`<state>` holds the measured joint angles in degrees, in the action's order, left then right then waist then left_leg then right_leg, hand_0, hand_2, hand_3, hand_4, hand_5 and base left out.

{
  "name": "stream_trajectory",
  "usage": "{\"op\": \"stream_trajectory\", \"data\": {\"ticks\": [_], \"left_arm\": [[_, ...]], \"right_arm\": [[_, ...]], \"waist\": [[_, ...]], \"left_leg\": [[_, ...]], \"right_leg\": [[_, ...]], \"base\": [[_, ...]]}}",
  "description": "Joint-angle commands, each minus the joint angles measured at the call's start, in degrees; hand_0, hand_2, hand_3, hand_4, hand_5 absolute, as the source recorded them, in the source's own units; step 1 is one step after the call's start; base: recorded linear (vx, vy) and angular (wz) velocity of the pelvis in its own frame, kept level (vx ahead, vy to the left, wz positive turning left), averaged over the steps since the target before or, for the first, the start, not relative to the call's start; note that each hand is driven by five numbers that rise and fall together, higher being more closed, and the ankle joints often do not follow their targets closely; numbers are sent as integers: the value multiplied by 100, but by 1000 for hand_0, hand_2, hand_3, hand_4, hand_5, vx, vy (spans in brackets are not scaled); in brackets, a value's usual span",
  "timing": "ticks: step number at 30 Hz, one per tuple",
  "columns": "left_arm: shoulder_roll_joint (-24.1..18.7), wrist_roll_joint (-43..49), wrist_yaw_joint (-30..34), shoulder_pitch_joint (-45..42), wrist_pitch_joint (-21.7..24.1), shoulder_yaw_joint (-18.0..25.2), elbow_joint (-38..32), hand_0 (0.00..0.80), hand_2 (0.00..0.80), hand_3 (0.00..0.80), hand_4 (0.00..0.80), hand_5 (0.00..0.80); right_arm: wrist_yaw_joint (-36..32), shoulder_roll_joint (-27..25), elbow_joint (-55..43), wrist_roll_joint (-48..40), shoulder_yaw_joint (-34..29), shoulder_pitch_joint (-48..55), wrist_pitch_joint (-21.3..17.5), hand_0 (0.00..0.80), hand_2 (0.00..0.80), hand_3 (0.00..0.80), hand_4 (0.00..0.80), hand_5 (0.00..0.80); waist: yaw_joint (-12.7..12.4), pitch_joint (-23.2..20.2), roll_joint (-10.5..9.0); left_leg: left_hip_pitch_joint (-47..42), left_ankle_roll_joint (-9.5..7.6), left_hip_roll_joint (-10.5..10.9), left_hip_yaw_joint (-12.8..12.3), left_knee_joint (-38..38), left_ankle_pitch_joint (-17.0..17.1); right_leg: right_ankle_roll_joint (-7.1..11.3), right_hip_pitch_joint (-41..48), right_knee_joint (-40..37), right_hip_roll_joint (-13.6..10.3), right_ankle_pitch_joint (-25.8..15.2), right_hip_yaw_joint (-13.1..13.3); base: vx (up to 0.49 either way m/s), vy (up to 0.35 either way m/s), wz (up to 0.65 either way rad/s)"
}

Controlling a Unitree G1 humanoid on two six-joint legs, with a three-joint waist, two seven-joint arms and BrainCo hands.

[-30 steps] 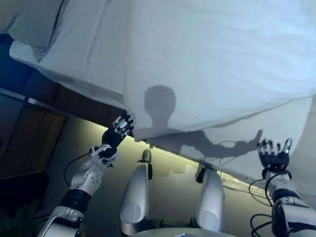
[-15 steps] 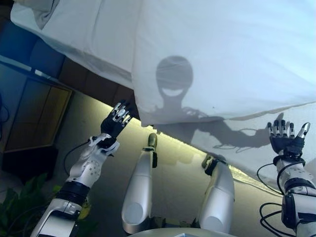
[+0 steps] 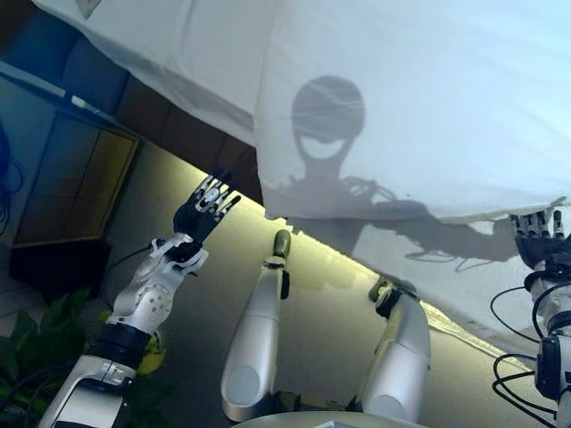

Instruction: Make the bed neatly

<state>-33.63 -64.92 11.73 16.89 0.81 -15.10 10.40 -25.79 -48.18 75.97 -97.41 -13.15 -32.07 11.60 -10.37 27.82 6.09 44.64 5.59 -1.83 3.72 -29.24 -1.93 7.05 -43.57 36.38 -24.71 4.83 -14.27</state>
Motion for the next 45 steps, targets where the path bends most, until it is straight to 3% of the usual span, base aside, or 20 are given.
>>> {"op": "stream_trajectory", "data": {"ticks": [1,6,7,8,17,24,30,33,37,42,45], "left_arm": [[-283,-272,138,106,33,-149,-241,0,0,0,0,0],[-375,-332,222,152,-16,-202,-150,0,0,0,0,0],[-376,-320,241,157,-16,-197,-132,0,0,0,0,0],[-378,-300,243,166,-6,-204,-115,0,0,0,0,0],[-233,-258,202,88,211,-197,-32,0,0,0,0,0],[159,61,-163,-43,250,-90,97,0,0,0,0,0],[614,130,-494,-9,165,-71,420,0,0,0,0,0],[878,139,-702,-22,232,-120,604,0,0,0,0,0],[1165,13,-754,-173,173,-134,560,0,0,0,0,0],[1401,-422,-672,-396,-181,-215,503,0,0,0,0,0],[1478,-772,-646,-509,-641,-290,466,0,0,0,0,0]], "right_arm": [[-266,-347,-249,-141,-1,-477,70,336,336,336,336,336],[-69,-385,-223,-179,-21,-578,30,700,700,700,700,700],[-25,-386,-219,-188,-25,-587,19,725,725,725,725,725],[53,-385,-188,-255,-34,-589,-4,800,800,800,800,800],[84,-32,-153,-581,-97,-151,35,800,800,800,800,800],[-777,1045,-492,4,55,779,-343,800,800,800,800,800],[-1145,2042,-1248,151,580,1187,-631,800,800,800,800,800],[-545,2529,-2349,319,1107,1311,-1064,800,800,800,800,800],[284,2716,-3764,815,1625,1537,-1473,800,800,800,800,800],[813,2836,-4599,1315,1869,1594,-1555,800,800,800,800,800],[1063,2880,-4765,1400,1919,1565,-1688,800,800,800,800,800]], "waist": [[-189,-386,84],[-239,-457,54],[-243,-460,48],[-249,-462,33],[-178,-418,-1],[29,-510,-116],[254,-618,-194],[407,-730,-220],[586,-853,-196],[596,-983,-165],[515,-1000,-196]], "left_leg": [[-2,186,-299,239,231,304],[39,169,-264,275,177,290],[50,168,-265,279,167,286],[59,161,-268,286,157,282],[1,139,-256,222,241,431],[-532,163,-359,108,416,333],[-1154,161,-457,7,765,315],[-1635,137,-475,-73,1051,307],[-2095,121,-464,-163,1340,347],[-2516,112,-453,-198,1482,289],[-2652,111,-460,-163,1494,251]], "right_leg": [[726,-47,-140,-330,-557,444],[716,-47,-38,-337,-520,419],[716,-54,-28,-340,-518,415],[717,-63,-11,-339,-523,408],[658,0,-241,-284,-761,338],[678,547,-634,-143,-843,305],[728,1049,-1120,-4,-964,412],[757,1460,-1520,67,-1055,461],[755,1870,-1900,18,-1209,486],[760,2350,-2158,-101,-1264,397],[777,2569,-2245,-161,-1299,280]], "base": [[73,-34,17],[48,-25,14],[30,-32,12],[23,-22,15],[-36,19,8],[-1,30,-9],[11,35,-18],[25,80,-28],[47,110,-16],[87,47,-5],[63,-44,3]]}}
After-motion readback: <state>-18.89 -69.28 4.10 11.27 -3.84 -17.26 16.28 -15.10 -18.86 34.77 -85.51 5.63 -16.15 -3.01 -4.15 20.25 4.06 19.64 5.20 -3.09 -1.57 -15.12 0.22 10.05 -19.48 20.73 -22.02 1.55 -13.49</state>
